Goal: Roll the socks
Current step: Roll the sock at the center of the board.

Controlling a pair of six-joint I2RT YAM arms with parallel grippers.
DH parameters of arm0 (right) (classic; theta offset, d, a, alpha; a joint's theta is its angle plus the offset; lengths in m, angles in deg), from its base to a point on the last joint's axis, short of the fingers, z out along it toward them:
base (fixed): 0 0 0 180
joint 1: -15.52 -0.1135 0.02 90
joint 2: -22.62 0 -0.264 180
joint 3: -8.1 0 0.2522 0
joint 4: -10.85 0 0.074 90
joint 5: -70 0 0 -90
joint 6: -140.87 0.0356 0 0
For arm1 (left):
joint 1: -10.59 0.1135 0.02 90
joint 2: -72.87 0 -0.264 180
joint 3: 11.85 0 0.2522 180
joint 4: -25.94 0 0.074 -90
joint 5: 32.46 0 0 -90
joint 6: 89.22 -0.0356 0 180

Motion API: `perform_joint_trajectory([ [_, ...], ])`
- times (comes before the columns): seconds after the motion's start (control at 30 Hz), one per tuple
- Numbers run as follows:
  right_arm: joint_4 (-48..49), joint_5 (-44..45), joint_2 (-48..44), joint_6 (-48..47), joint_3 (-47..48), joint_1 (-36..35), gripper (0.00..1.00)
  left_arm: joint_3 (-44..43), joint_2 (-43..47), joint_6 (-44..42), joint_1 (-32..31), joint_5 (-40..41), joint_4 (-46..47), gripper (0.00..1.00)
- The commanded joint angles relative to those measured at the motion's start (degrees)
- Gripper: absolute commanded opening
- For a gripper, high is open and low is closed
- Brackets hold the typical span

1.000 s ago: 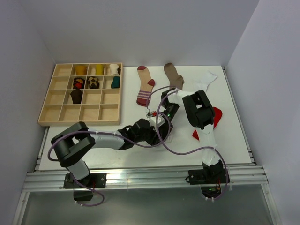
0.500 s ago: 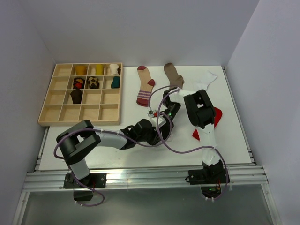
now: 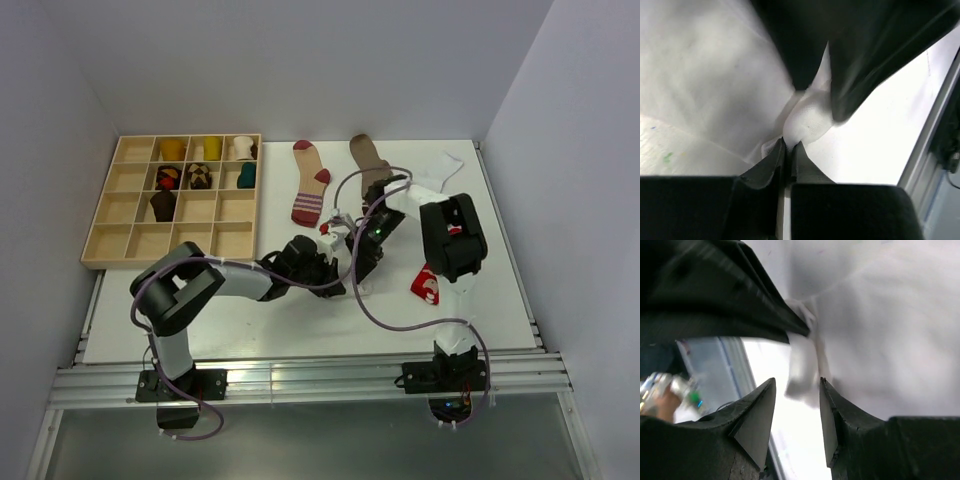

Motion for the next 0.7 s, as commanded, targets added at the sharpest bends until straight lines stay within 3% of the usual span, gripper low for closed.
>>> perform_joint_trajectory([
  [0.0, 6.00, -1.76, -6.34, 3.02, -1.07, 4.34, 0.48, -1.37, -1.86, 3.68, 1.92, -4.94, -4.25, 0.00],
  [0.23, 18.91, 1.83, -17.58, 8.82, -9.41, 10.24, 0.49, -6.47, -5.10, 11.05, 5.16, -11.16, -15.67, 0.00],
  [0.33, 26.04, 5.09, -27.75, 9.97, -16.18, 9.80, 0.51, -9.37, -6.86, 13.95, 7.27, -15.92, -21.65, 0.00],
  [0.5, 35.70, 12.38, -38.94, 7.25, -28.37, 4.88, 0.52, -10.52, -7.48, 19.40, 9.03, -23.82, -25.17, 0.00],
  [0.67, 48.87, 19.93, -51.34, 5.23, -40.96, -4.24, 0.59, -12.62, -8.98, 24.76, 9.47, -26.29, -27.90, 0.00],
])
